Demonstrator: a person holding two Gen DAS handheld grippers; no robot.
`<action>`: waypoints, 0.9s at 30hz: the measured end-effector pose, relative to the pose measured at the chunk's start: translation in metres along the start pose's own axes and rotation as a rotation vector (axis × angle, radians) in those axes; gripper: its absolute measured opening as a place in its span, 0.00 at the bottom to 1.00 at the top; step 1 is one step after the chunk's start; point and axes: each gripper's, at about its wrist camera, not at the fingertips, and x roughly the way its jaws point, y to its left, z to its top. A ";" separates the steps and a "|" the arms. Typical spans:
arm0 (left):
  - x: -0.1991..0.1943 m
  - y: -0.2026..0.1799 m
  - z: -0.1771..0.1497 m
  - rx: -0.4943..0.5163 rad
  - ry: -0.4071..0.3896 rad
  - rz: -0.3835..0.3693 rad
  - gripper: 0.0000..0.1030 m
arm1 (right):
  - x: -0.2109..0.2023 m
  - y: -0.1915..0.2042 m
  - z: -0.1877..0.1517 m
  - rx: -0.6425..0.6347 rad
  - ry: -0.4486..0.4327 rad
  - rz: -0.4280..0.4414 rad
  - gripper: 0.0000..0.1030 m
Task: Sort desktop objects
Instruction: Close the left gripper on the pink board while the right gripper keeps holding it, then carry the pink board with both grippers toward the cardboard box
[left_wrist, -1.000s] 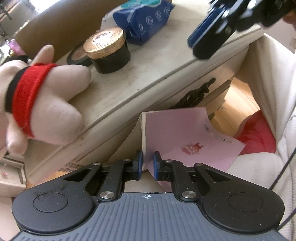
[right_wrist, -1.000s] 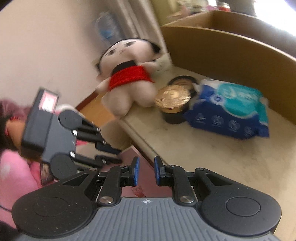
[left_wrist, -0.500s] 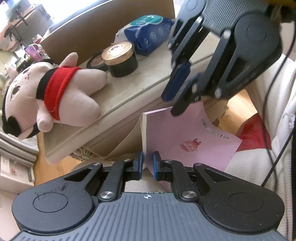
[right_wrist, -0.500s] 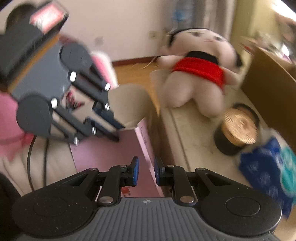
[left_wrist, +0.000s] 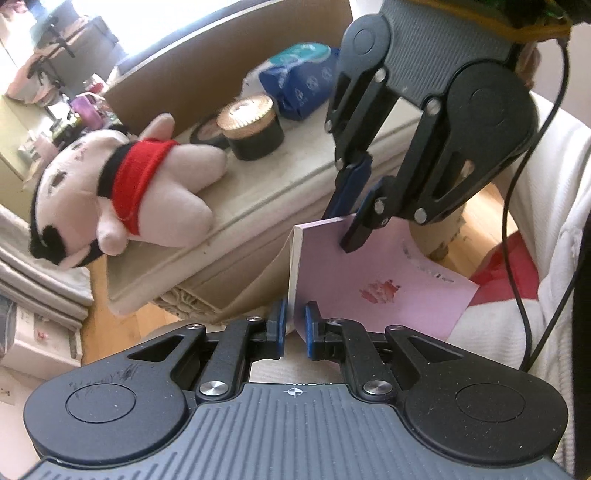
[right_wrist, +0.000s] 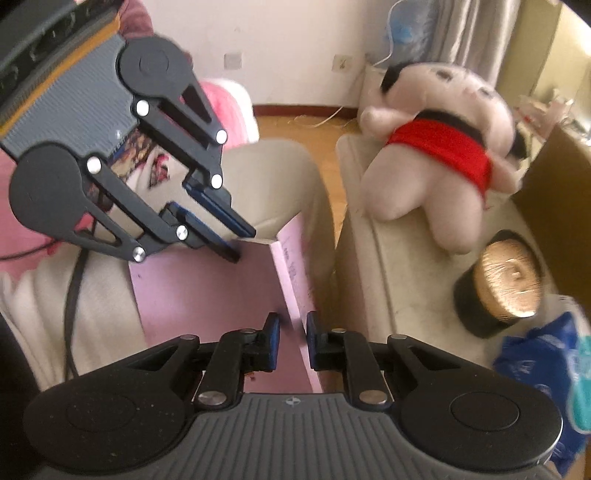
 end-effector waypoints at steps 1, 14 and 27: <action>-0.003 -0.003 0.001 0.001 -0.008 0.011 0.08 | -0.007 0.001 -0.001 0.002 -0.011 -0.011 0.16; -0.065 -0.031 0.061 -0.050 -0.244 0.148 0.08 | -0.129 -0.003 0.002 0.064 -0.079 -0.190 0.14; -0.038 0.001 0.148 -0.125 -0.512 0.101 0.07 | -0.174 -0.090 0.023 0.017 0.026 -0.388 0.09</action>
